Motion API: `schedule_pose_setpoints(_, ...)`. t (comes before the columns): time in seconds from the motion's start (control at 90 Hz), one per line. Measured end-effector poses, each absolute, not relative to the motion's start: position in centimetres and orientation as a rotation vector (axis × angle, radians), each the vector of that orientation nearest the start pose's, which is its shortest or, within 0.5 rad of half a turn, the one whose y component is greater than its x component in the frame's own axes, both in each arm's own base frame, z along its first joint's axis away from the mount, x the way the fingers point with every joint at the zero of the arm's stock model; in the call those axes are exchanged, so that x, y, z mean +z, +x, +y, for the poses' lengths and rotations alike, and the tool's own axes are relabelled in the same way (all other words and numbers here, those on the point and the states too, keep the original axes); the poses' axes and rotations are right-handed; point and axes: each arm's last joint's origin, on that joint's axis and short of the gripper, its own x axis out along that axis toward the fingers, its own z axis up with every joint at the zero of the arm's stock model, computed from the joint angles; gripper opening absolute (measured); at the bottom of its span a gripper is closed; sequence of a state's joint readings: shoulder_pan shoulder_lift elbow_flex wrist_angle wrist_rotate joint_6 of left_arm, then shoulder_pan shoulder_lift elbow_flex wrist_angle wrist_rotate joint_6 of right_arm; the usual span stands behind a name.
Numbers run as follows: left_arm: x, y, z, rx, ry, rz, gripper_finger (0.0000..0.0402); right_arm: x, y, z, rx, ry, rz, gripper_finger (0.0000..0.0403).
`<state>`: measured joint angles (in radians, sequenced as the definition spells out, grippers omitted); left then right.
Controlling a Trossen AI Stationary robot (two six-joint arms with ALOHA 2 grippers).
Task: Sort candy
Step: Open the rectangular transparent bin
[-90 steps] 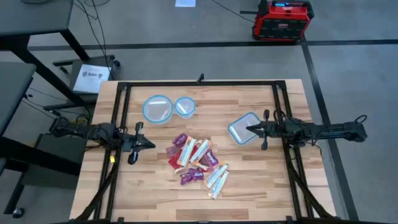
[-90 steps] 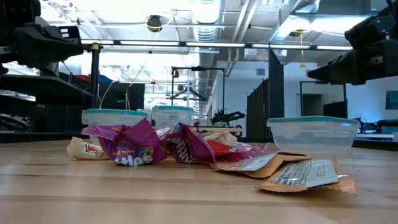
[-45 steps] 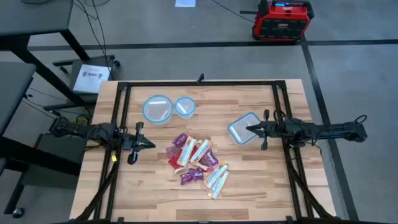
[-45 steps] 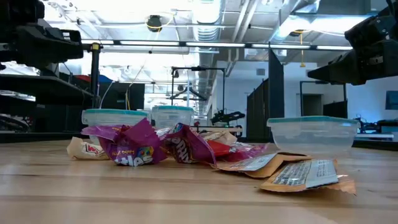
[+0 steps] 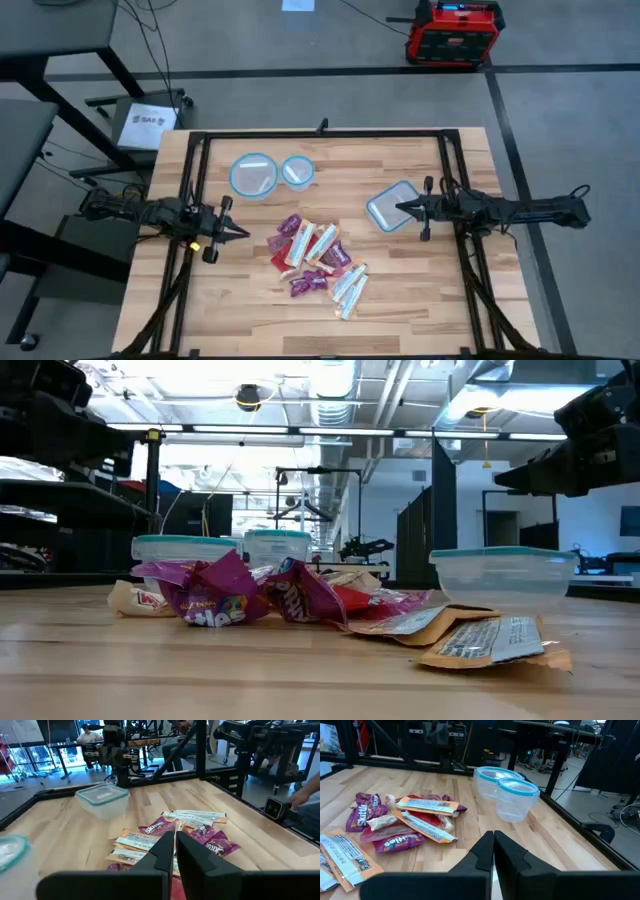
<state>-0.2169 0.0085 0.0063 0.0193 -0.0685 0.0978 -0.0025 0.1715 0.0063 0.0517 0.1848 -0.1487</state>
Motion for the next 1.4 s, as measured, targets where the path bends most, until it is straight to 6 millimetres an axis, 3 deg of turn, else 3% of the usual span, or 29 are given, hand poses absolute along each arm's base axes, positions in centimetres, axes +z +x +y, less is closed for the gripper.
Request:
schedule_pose_setpoints(0.356, 17.5, 9.6, -1.7, -0.092, 0.007, -0.097, 0.0006, 15.7, 10.7, -0.6, -0.178, -0.158, 0.127, 0.0)
schedule_pose_setpoints(0.822, 18.4, 10.4, -0.9, 0.127, -0.052, -0.008, 0.0006, 15.7, 10.7, -0.6, -0.178, -0.159, 0.127, 0.0)
schedule_pose_setpoints(0.989, 19.9, 11.9, -0.9, 0.152, -0.061, 0.079, 0.0006, 15.7, 10.7, -0.9, -0.217, -0.276, 0.142, 0.0)
schedule_pose_setpoints(1.278, 23.3, 16.4, -0.8, 0.203, -0.034, 0.206, 0.0006, 15.7, 10.7, -0.9, -0.225, -0.251, 0.14, 0.0)
schedule_pose_setpoints(1.4, 23.9, 18.4, -0.6, 0.224, -0.025, 0.257, 0.0006, 15.7, 10.7, -0.9, -0.227, -0.225, 0.137, 0.0)
